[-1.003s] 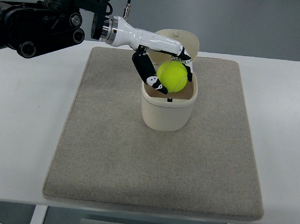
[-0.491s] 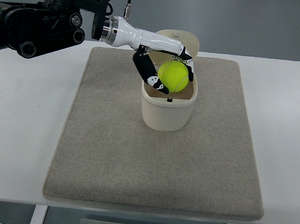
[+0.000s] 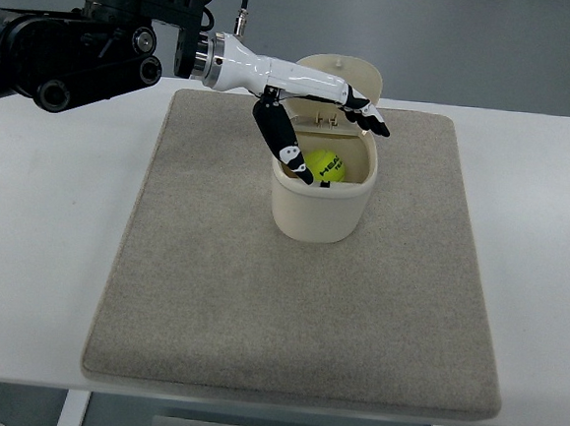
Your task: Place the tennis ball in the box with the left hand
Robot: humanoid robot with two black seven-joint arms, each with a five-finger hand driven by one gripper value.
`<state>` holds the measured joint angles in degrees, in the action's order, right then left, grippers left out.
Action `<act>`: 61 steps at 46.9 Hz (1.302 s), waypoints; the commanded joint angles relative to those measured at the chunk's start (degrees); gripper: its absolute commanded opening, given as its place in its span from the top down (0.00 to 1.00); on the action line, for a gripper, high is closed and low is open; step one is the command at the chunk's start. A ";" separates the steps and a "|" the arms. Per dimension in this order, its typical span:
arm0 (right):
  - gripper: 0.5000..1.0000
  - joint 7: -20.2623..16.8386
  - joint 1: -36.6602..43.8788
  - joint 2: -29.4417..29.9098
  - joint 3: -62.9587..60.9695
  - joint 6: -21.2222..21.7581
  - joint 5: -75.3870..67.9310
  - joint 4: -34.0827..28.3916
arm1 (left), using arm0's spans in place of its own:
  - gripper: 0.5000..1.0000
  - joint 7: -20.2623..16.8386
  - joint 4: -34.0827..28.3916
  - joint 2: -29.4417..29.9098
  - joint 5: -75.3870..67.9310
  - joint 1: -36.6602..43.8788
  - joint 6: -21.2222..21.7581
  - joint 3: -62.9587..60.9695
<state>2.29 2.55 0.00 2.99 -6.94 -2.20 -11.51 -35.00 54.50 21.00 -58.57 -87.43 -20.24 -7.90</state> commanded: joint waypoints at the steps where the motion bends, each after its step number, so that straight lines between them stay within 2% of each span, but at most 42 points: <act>1: 0.20 0.00 0.00 0.00 0.00 0.00 0.00 0.00 | 0.34 0.00 0.51 0.00 0.47 0.07 1.17 0.69; 6: 0.20 0.00 0.00 0.00 0.00 0.00 0.00 0.00 | 0.57 0.00 2.01 0.00 0.47 0.07 2.93 1.04; 13: 0.20 0.00 0.00 0.00 0.00 0.00 0.00 0.00 | 0.76 0.00 3.68 0.00 0.38 -0.02 7.05 1.22; 20: 0.20 0.00 0.00 0.00 0.00 0.00 0.00 0.00 | 0.79 0.00 5.43 0.09 0.56 0.15 11.10 4.99; 24: 0.20 0.00 0.00 0.00 0.00 0.00 0.00 0.00 | 0.89 0.00 6.05 -0.08 0.56 1.29 13.56 8.24; 29: 0.20 0.00 0.00 0.00 0.00 0.00 0.00 0.00 | 0.96 0.00 5.53 -1.14 1.00 1.65 18.83 11.93; 33: 0.20 0.00 0.00 0.00 0.00 0.00 0.00 0.00 | 0.96 0.00 4.12 -1.40 3.54 1.65 21.82 13.43; 37: 0.20 0.00 0.00 0.00 0.00 0.00 0.00 0.00 | 0.96 0.00 1.40 -1.84 9.94 1.56 23.05 15.28; 46: 0.20 0.00 0.00 0.00 0.00 0.00 0.00 0.00 | 0.96 0.00 -7.21 -2.28 30.77 1.12 23.14 15.98; 51: 0.20 0.00 0.00 0.00 0.00 0.00 0.00 0.00 | 0.96 0.00 -9.41 -2.46 39.04 1.56 23.14 15.89; 61: 0.20 0.00 0.00 0.00 0.00 0.00 0.00 0.00 | 0.96 0.00 -11.35 -3.51 46.69 3.32 23.76 16.33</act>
<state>2.28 2.54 0.00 2.99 -6.94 -2.20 -11.51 -35.00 43.82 17.85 -14.52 -85.30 3.13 8.16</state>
